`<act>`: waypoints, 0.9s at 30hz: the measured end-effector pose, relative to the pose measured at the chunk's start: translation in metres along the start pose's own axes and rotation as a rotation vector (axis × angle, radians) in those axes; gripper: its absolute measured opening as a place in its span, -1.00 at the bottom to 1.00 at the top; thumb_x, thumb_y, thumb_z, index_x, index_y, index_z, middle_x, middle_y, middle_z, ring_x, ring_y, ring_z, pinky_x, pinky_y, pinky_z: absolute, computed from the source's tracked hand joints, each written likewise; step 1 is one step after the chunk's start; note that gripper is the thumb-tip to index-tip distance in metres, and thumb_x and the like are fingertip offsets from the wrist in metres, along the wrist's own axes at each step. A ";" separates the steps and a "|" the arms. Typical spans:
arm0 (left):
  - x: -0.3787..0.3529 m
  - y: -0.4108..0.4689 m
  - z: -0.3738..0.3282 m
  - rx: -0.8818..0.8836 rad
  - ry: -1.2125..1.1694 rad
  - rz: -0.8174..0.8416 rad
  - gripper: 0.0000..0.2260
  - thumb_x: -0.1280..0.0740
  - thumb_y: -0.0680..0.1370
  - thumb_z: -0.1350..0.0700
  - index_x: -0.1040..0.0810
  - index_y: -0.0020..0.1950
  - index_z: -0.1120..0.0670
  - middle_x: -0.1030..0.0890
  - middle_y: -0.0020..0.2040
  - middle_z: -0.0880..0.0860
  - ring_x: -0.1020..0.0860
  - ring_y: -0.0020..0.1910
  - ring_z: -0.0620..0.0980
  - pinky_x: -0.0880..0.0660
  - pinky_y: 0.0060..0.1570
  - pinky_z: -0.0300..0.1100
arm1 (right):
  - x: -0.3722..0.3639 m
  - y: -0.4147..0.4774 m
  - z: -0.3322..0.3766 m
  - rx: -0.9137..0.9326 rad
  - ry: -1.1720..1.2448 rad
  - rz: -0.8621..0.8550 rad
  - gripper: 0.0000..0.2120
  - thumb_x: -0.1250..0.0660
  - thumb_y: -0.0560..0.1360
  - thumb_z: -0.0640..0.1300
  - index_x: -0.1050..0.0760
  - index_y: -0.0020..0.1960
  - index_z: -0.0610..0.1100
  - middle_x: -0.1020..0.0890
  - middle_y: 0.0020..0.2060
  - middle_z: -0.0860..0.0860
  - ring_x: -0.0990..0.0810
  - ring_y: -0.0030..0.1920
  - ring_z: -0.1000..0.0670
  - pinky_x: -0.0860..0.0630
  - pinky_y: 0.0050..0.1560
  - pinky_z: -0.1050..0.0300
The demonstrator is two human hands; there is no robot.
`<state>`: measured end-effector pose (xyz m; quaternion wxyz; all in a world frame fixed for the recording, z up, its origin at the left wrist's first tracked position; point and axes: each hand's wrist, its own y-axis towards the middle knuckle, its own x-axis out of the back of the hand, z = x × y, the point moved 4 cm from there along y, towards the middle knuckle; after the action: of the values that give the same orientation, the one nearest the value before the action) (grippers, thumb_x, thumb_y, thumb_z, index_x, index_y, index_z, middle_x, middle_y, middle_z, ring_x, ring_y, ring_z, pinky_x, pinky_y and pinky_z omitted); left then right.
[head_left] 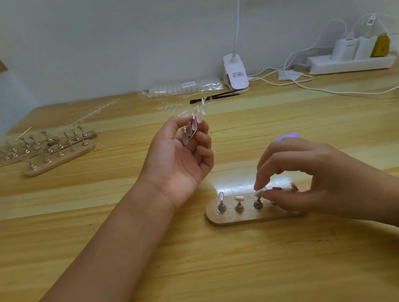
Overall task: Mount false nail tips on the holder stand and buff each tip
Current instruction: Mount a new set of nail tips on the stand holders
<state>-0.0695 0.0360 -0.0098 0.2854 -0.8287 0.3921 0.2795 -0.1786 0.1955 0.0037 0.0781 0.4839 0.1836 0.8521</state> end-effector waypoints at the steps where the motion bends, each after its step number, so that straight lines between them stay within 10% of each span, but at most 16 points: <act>1: 0.000 0.000 0.000 0.000 0.003 -0.001 -0.94 -0.34 0.48 0.11 -0.52 -0.13 0.09 -0.58 -0.24 -0.06 -0.46 -0.36 -0.17 -0.37 -0.37 -0.35 | 0.000 0.000 0.001 0.003 -0.003 0.001 -0.86 -0.38 0.48 -0.01 -0.63 -0.03 -0.04 -0.58 -0.08 0.19 -0.55 0.01 0.12 -0.47 0.04 0.24; 8: 0.000 0.000 0.001 0.004 -0.003 -0.007 -0.91 -0.31 0.54 0.10 -0.52 -0.12 0.10 -0.58 -0.25 -0.05 -0.46 -0.35 -0.17 -0.37 -0.36 -0.35 | -0.005 0.001 0.003 0.009 -0.008 0.008 -0.90 -0.48 0.46 -0.25 -0.63 -0.07 -0.08 -0.60 -0.12 0.15 -0.56 -0.05 0.09 -0.48 -0.02 0.19; 27: -0.003 0.000 0.005 -0.140 0.263 -0.032 -0.97 -0.46 0.46 0.06 -0.64 -0.12 -0.02 -0.58 -0.25 -0.10 -0.47 -0.35 -0.21 -0.45 -0.32 -0.38 | -0.012 0.000 -0.012 -0.214 0.257 0.087 -0.92 -0.41 0.47 -0.02 -0.60 -0.05 0.02 -0.65 -0.09 0.14 -0.57 0.06 0.04 -0.49 0.11 0.16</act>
<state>-0.0723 0.0408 -0.0114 0.1775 -0.8821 0.3924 0.1906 -0.1829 0.1890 -0.0114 0.0683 0.3675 0.0790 0.9241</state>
